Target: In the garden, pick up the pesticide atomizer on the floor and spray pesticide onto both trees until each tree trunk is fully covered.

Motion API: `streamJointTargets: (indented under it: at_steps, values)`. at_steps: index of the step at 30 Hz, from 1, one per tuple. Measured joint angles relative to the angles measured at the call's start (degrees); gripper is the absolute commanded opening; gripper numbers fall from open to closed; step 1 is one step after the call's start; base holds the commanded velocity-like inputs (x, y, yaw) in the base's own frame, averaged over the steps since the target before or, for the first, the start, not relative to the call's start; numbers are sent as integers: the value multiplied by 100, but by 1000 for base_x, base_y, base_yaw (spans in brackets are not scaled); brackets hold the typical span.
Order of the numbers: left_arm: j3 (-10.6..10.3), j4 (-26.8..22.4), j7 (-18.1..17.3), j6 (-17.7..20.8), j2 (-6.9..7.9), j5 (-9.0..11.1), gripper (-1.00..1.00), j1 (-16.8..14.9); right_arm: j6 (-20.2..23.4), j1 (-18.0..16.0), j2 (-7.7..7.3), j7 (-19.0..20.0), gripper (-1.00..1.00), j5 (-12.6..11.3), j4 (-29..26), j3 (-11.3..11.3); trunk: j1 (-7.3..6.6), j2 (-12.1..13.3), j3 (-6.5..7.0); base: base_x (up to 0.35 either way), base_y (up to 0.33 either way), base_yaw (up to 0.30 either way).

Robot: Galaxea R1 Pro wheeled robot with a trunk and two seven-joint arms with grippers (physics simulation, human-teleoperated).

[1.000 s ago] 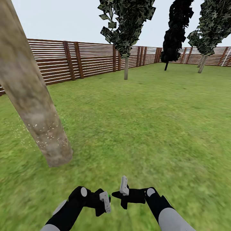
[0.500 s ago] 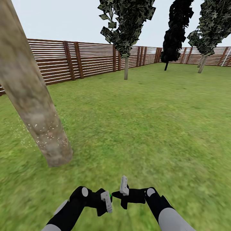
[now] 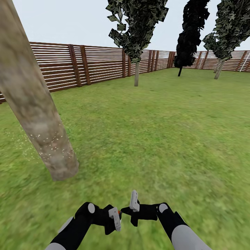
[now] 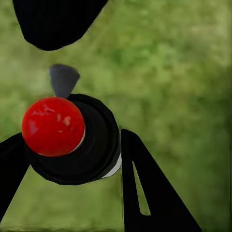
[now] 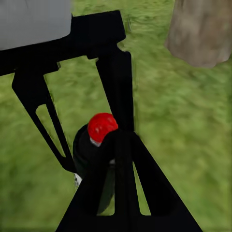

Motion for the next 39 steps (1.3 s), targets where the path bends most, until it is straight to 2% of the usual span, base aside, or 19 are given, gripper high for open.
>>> streamJointTargets:
  at_steps: [3,6,11,13,14,16,19,20,23,24,25,26,27,29,31,32,35,37,39]
  values:
    - [18,118,133,10,133,-49,-100,-7,0,0,0,-1,-100,0,-1,0,0,0,0,0,0,0]
    - [42,130,154,25,591,-70,-100,-5,0,0,0,0,-100,1,-1,0,0,0,0,0,0,0]
    - [48,137,152,24,1133,-66,-100,14,0,0,0,0,-100,8,-1,1,0,0,0,0,0,0]
    - [53,151,154,14,1473,-67,-100,46,0,0,0,0,-100,9,3,0,0,0,0,0,0,0]
    - [55,201,157,11,1593,-64,-100,50,0,0,0,0,100,9,2,0,0,0,0,0,0,0]
    - [59,397,163,3,2006,-70,-100,56,0,0,0,0,100,9,7,0,0,0,0,0,0,0]
    - [165,571,421,21,2154,-36,-100,70,0,0,0,-5,100,1,8,-5,0,0,0,0,0,0]
    - [325,614,579,16,2159,-29,-100,70,-1,0,0,-11,100,1,8,-14,0,0,0,0,0,0]
    - [1264,761,837,-16,2096,15,-100,75,-7,13,-25,-61,100,-15,39,-61,0,0,0,0,0,0]
    - [1568,851,930,-94,1989,111,-100,75,-6,23,-131,-226,100,-20,54,-137,0,0,0,0,0,0]
    - [1804,984,1103,-256,1847,276,-100,79,-2,33,-279,-538,100,-26,63,-307,0,0,0,0,0,0]
    - [2025,1219,1590,-535,1655,582,-100,81,0,47,-407,-1127,100,-29,131,-640,0,0,0,0,0,0]
    - [2095,1356,1893,-657,1555,721,-100,80,-6,60,-452,-1447,100,-27,206,-795,0,0,0,0,0,0]
    - [2177,2037,3339,-1100,1236,1366,-100,83,-8,208,-601,-2941,100,-23,626,-1250,0,0,-1,0,0,0]
    - [2208,2699,4528,-1974,1131,2179,-100,90,-15,443,-720,-4569,100,-23,965,-1470,0,0,-1,0,0,0]
    - [2209,3005,4821,-2340,1116,2580,-100,92,-31,586,-749,-5189,100,-24,1055,-1506,0,0,-1,0,0,0]
    - [2226,3364,5198,-2716,1106,3371,-100,147,-414,1032,-776,-6172,100,-34,1127,-1544,0,0,-1,0,0,0]
    - [2244,3414,5487,-3178,1123,4247,-100,430,-909,1336,-755,-7197,100,-42,1167,-1555,0,0,-1,0,0,0]
    - [2224,3450,5548,-3450,1154,4622,-100,501,-1029,1441,-734,-7622,100,-23,1353,-1543,0,0,0,0,0,0]
